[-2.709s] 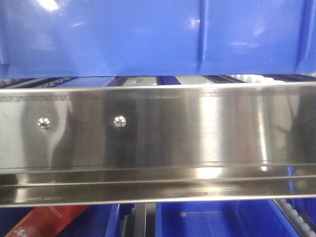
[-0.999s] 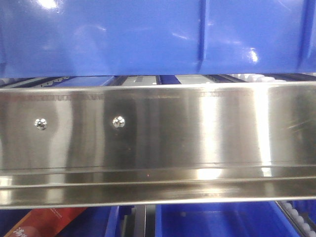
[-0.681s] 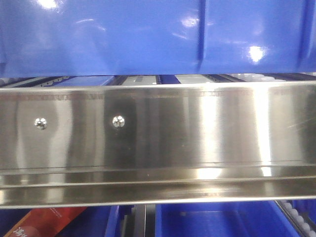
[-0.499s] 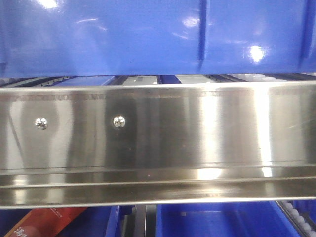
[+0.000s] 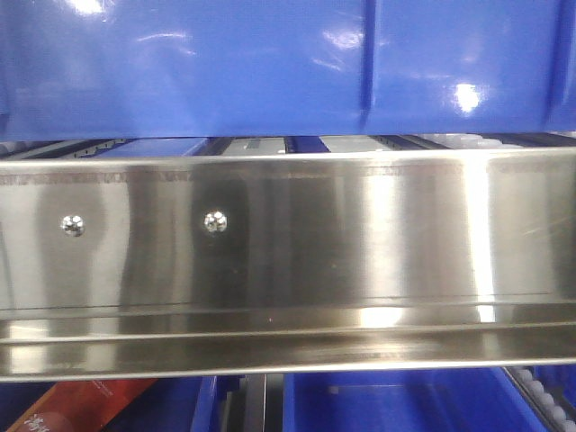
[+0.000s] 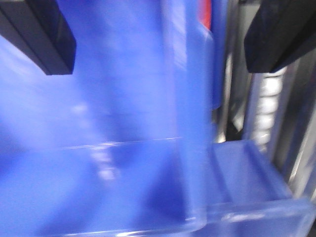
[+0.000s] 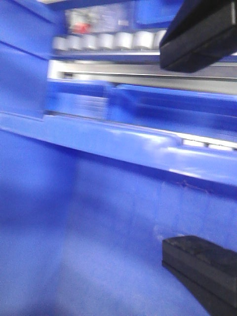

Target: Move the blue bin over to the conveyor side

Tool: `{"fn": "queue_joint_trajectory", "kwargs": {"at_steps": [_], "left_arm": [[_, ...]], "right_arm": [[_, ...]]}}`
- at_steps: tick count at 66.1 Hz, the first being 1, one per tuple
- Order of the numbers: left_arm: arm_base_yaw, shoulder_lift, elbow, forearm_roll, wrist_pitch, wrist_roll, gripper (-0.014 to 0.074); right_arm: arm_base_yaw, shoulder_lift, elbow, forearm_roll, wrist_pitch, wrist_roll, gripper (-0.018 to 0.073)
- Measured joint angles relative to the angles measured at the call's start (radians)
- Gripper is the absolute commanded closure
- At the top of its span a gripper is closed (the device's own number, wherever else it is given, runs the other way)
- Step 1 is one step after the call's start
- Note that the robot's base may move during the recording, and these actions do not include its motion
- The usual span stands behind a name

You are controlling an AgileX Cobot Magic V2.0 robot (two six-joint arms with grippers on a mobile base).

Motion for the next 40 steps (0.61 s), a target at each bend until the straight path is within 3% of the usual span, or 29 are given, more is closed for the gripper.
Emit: {"fn": "queue_joint_trajectory", "kwargs": {"at_steps": [17, 40], "left_arm": [[0.067, 0.073, -0.049, -0.016, 0.002, 0.000, 0.0008], [0.067, 0.147, -0.052, -0.030, 0.002, 0.008, 0.0008]], "right_arm": [[0.000, 0.148, -0.237, 0.000, 0.018, 0.067, 0.0001], [0.026, 0.193, -0.213, -0.090, 0.026, 0.078, 0.0001]]}}
